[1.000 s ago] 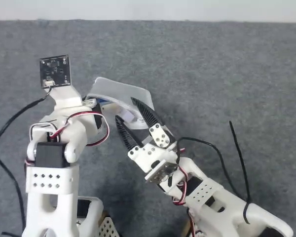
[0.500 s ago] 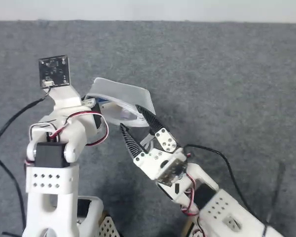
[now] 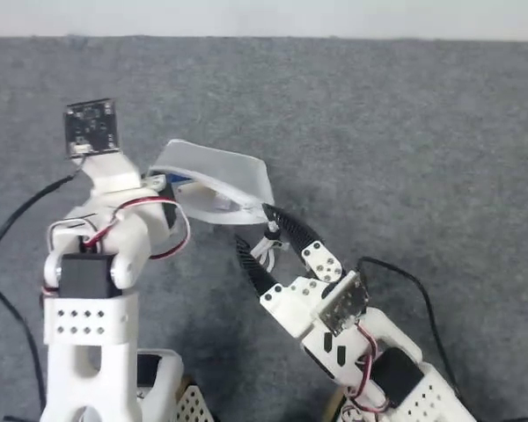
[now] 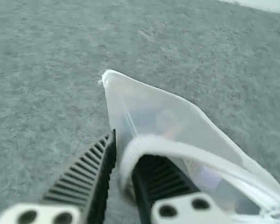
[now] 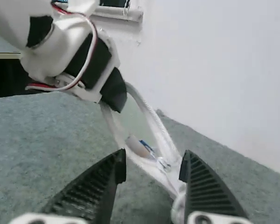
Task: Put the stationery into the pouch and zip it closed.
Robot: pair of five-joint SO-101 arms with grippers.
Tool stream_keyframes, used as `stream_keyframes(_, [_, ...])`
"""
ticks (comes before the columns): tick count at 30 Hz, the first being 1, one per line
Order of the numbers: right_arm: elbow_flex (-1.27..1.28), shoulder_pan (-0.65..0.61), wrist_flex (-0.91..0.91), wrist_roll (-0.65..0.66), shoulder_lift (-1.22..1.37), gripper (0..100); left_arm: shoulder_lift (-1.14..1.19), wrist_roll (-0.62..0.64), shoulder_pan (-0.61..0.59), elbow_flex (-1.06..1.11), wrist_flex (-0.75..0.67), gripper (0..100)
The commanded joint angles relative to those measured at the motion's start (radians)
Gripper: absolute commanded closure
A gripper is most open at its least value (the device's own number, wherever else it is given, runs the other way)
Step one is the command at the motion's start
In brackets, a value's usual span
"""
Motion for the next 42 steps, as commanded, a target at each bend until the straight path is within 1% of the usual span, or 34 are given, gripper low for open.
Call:
stream_keyframes(1, [-0.058, -0.008, 0.007, -0.012, 0.044, 82.2, -0.048, 0.002, -0.086, -0.028, -0.044, 99])
stream_keyframes(3, [-0.057, -0.008, 0.007, -0.012, 0.073, 82.2, -0.048, 0.026, -0.118, -0.028, -0.044, 99])
stream_keyframes(7, [-0.057, -0.008, -0.013, -0.012, 0.154, 82.0, -0.048, 0.032, -0.169, -0.028, -0.044, 99])
stream_keyframes(10, [-0.037, -0.008, -0.094, -0.012, 0.232, 82.1, -0.048, 0.032, -0.189, -0.028, -0.044, 99])
stream_keyframes(13, [0.005, -0.008, -0.231, -0.012, 0.314, 82.1, -0.048, 0.032, -0.193, -0.027, -0.044, 99])
stream_keyframes(16, [0.012, -0.008, -0.317, -0.012, 0.395, 82.1, -0.046, 0.029, -0.195, -0.027, -0.044, 99])
stream_keyframes(22, [-0.002, 0.021, -0.426, -0.014, 0.533, 82.1, -0.043, 0.029, -0.193, -0.027, -0.044, 99])
stream_keyframes(30, [-0.051, 0.056, -0.521, -0.020, 0.713, 82.2, -0.041, 0.028, -0.190, -0.025, -0.044, 99])
stream_keyframes(33, [-0.051, 0.056, -0.587, -0.020, 0.769, 82.2, -0.041, 0.028, -0.193, -0.025, -0.044, 99])
stream_keyframes(42, [-0.046, 0.056, -0.725, -0.020, 0.869, 82.2, -0.041, 0.028, -0.195, -0.025, -0.044, 99])
